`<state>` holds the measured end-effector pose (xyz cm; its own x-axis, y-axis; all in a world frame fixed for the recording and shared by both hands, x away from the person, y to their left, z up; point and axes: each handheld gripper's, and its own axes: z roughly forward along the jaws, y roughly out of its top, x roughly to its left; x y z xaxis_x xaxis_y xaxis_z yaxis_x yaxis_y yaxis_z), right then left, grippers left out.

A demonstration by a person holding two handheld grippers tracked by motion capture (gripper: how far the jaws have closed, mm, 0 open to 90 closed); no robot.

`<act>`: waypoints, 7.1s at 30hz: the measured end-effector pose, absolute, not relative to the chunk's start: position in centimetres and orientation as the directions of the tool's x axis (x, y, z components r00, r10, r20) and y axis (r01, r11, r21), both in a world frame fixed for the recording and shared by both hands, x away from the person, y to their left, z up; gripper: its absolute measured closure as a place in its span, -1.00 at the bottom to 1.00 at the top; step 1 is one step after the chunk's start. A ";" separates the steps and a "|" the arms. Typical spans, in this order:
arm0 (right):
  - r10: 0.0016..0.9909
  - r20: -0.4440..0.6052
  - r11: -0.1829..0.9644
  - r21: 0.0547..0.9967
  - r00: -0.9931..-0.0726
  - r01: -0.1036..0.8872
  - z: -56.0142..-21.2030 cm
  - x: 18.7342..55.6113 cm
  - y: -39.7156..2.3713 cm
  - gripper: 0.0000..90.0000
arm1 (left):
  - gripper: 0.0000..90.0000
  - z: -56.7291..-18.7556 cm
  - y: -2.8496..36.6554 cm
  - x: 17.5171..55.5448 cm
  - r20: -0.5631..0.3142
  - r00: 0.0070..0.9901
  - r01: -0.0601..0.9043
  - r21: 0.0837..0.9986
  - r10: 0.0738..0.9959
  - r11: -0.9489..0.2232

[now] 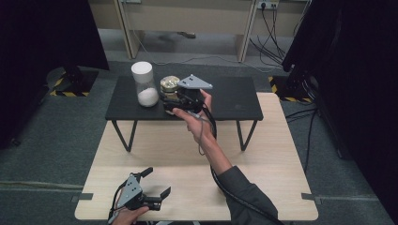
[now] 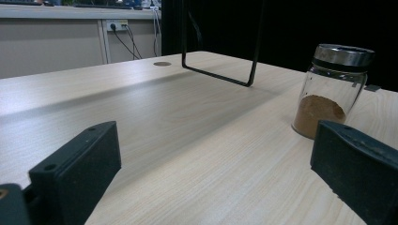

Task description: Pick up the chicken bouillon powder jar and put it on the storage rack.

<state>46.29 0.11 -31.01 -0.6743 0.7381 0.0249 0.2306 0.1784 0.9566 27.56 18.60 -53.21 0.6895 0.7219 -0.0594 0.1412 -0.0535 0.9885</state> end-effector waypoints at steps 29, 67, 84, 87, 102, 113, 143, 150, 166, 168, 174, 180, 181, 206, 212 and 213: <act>0.729 0.102 0.090 0.966 -0.676 0.242 -31.4 46.5 -0.8 -0.73 | -0.97 -53.2 18.6 27.5 -0.055 0.691 0.140 0.988 0.721 -0.059; 0.684 0.146 0.043 0.970 -0.715 0.240 -33.2 41.9 -4.3 -0.96 | -0.96 -53.3 18.5 27.6 -0.054 0.691 0.141 0.988 0.721 -0.061; 0.652 0.151 0.033 0.973 -0.743 0.226 -33.8 39.7 -5.4 -0.96 | -0.96 -53.4 18.4 27.6 -0.057 0.692 0.142 0.988 0.719 -0.058; 0.650 0.154 0.031 0.973 -0.744 0.228 -33.9 39.5 -5.5 -0.96 | -0.96 -53.4 18.5 27.6 -0.053 0.693 0.141 0.988 0.719 -0.063; 0.627 0.179 0.022 0.969 -0.758 0.247 -35.7 38.0 -6.5 -0.96 | -0.96 -53.4 18.4 27.6 -0.052 0.695 0.141 0.988 0.717 -0.065; 0.608 0.191 0.022 0.966 -0.770 0.257 -36.0 37.3 -6.5 -0.95 | -0.96 -53.4 18.4 27.5 -0.052 0.700 0.142 0.988 0.713 -0.066; 0.589 0.178 0.025 0.971 -0.788 0.238 -36.7 35.6 -6.7 -0.94 | -0.95 -53.4 18.3 27.5 -0.052 0.704 0.142 0.987 0.708 -0.069; 0.590 0.171 0.033 0.971 -0.789 0.235 -37.3 35.1 -7.0 -0.94 | -0.95 -53.4 18.3 27.5 -0.053 0.704 0.142 0.988 0.708 -0.068; 0.603 0.175 0.026 0.971 -0.779 0.237 -38.3 34.4 -8.0 -0.94 | -0.95 -53.4 18.3 27.6 -0.052 0.702 0.142 0.988 0.710 -0.068; 0.604 0.177 0.025 0.970 -0.777 0.240 -38.6 34.4 -8.1 -0.94 | -0.95 -53.4 18.3 27.6 -0.052 0.703 0.142 0.988 0.710 -0.068; 0.605 0.184 0.020 0.969 -0.774 0.247 -39.1 34.1 -8.4 -0.94 | -0.95 -53.4 18.3 27.6 -0.051 0.702 0.141 0.988 0.710 -0.068; 0.607 0.178 0.024 0.970 -0.774 0.242 -39.6 33.9 -8.5 -0.94 | -0.95 -53.5 18.3 27.6 -0.051 0.703 0.141 0.988 0.710 -0.068; 0.607 0.177 0.024 0.970 -0.775 0.241 -39.6 33.9 -8.5 -0.94 | -0.95 -53.5 18.3 27.6 -0.051 0.702 0.141 0.988 0.710 -0.068; 0.609 0.184 0.023 0.968 -0.772 0.249 -41.3 32.9 -9.3 -0.94 | -0.95 -53.4 18.3 27.5 -0.050 0.703 0.140 0.988 0.709 -0.069; 0.616 0.181 0.023 0.969 -0.766 0.248 -41.4 32.7 -9.7 -0.94 | -0.95 -53.4 18.3 27.5 -0.051 0.703 0.140 0.988 0.709 -0.068; 0.618 0.182 0.023 0.968 -0.765 0.248 -41.5 32.6 -9.9 -0.94 | -0.95 -53.4 18.3 27.5 -0.051 0.703 0.140 0.988 0.709 -0.067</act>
<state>32.60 -9.90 -41.50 -0.7649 0.6181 0.1815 0.2485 0.0231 0.9684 27.55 18.32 -53.42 0.7029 0.7095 -0.0510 0.1397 -0.0674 0.9879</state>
